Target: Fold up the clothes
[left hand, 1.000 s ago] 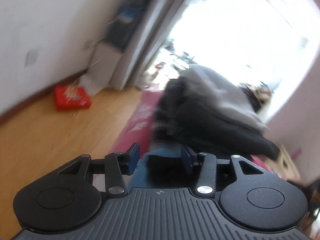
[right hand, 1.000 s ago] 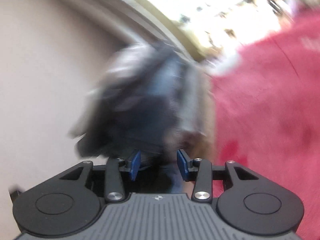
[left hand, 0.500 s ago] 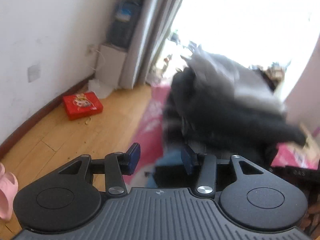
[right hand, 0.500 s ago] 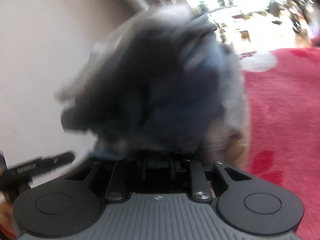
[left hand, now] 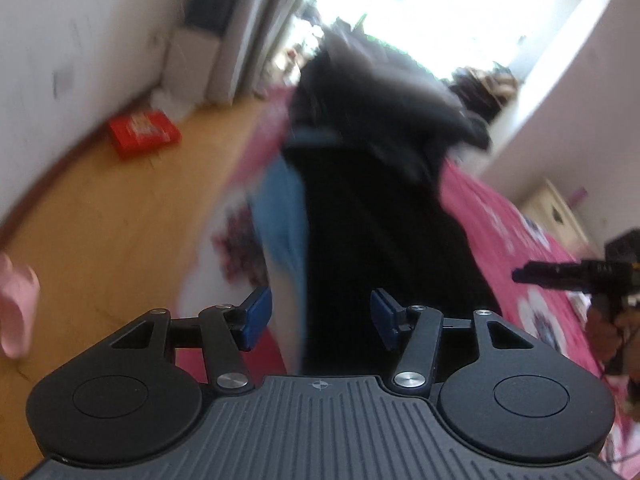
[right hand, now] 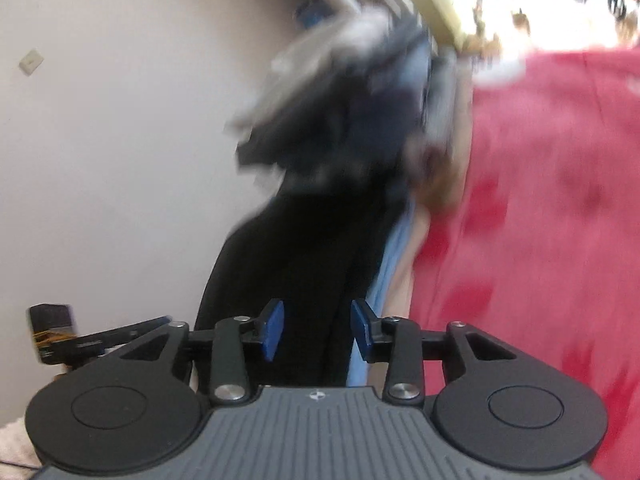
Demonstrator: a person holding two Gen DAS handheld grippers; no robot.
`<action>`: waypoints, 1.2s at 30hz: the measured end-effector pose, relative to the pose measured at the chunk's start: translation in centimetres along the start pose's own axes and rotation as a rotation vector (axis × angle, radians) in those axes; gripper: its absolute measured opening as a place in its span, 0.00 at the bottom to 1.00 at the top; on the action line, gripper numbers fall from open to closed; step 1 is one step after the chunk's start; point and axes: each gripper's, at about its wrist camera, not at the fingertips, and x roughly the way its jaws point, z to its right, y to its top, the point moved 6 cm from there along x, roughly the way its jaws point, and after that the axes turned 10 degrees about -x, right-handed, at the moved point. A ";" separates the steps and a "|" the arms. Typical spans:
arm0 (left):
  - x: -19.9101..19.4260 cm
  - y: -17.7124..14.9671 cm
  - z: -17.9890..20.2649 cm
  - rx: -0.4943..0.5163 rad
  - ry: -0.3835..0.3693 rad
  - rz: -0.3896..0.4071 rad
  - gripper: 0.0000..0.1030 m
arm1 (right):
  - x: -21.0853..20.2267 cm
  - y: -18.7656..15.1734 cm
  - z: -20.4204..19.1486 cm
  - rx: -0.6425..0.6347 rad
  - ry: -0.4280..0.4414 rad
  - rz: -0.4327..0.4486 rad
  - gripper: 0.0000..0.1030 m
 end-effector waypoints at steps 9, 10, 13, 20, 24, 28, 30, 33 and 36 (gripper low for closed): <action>2.6 -2.6 -0.9 -0.019 -0.048 -0.076 0.54 | 0.4 -6.1 0.5 0.112 0.044 -0.093 0.53; 2.9 -2.5 -1.0 -0.021 -0.059 -0.080 0.54 | 0.5 -6.3 0.5 0.113 0.048 -0.096 0.54; 3.6 -2.7 -1.1 -0.015 -0.081 -0.093 0.56 | 1.3 -6.6 0.5 0.113 0.058 -0.113 0.55; 2.9 -3.6 -0.9 0.010 -0.099 -0.080 0.35 | 3.6 -7.3 -0.1 0.069 0.056 -0.203 0.20; 1.9 -3.1 -0.7 -0.016 -0.106 -0.065 0.10 | 3.4 -6.8 -0.6 0.046 0.057 -0.201 0.08; 0.9 -2.0 0.0 -0.044 -0.126 -0.038 0.07 | 2.4 -5.4 -1.4 0.043 0.085 -0.155 0.08; 0.3 -0.9 0.4 -0.045 -0.140 -0.013 0.07 | 1.9 -4.2 -1.9 0.050 0.097 -0.118 0.07; -0.9 1.1 1.5 -0.013 -0.157 0.043 0.07 | 0.8 -2.5 -2.8 0.042 0.119 -0.058 0.07; -1.1 1.5 2.4 0.066 -0.143 0.059 0.07 | 0.7 -2.4 -3.2 0.013 0.118 -0.044 0.07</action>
